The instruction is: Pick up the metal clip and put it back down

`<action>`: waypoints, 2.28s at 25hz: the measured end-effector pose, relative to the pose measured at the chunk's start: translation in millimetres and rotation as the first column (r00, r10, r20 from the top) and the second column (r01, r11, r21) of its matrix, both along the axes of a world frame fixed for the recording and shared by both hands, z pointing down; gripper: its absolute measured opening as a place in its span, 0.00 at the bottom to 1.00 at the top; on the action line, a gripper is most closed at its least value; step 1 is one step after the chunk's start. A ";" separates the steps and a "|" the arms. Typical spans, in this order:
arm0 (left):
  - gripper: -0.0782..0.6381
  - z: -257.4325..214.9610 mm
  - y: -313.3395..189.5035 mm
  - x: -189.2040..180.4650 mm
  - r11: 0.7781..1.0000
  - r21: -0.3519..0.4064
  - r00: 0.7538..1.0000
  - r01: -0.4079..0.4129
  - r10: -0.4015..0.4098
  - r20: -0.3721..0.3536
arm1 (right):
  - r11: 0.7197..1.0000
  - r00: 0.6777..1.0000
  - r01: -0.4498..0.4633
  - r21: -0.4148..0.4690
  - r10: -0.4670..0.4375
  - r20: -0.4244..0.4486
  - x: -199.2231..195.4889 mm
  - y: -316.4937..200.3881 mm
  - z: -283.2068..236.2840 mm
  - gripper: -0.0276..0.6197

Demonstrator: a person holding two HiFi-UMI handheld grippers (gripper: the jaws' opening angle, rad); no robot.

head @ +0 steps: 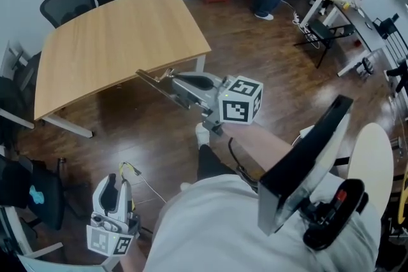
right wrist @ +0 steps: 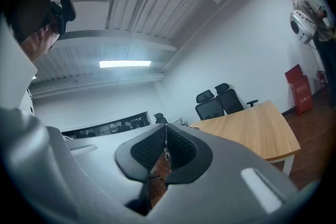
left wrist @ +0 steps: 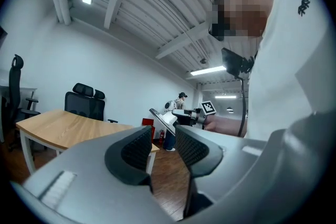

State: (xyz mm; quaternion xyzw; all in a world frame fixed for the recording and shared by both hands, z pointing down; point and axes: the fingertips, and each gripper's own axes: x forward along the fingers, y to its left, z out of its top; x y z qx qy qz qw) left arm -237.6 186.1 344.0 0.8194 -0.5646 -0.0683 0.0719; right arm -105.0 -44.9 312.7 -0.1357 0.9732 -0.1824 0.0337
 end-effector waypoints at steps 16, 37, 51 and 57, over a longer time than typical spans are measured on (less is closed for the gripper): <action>0.29 -3.8 -65.6 9.7 1.000 -0.012 1.000 0.003 -0.003 0.023 | 0.997 0.998 -0.041 -0.073 0.044 0.045 6.9 -94.8 16.8 0.06; 0.29 -13.1 -243.3 31.5 0.986 -0.154 0.998 0.063 -0.059 0.029 | 0.831 0.965 -0.249 -0.497 0.259 -0.051 17.8 -385.0 213.7 0.06; 0.29 -7.2 -292.1 30.3 0.967 -0.241 0.997 0.080 -0.082 -0.002 | 0.683 0.937 -0.332 -0.651 0.318 -0.143 4.0 -411.4 308.5 0.06; 0.29 -6.0 -295.0 31.4 0.963 -0.257 0.997 0.076 -0.082 -0.011 | 0.674 0.923 -0.366 -0.642 0.351 -0.157 10.0 -410.8 314.6 0.08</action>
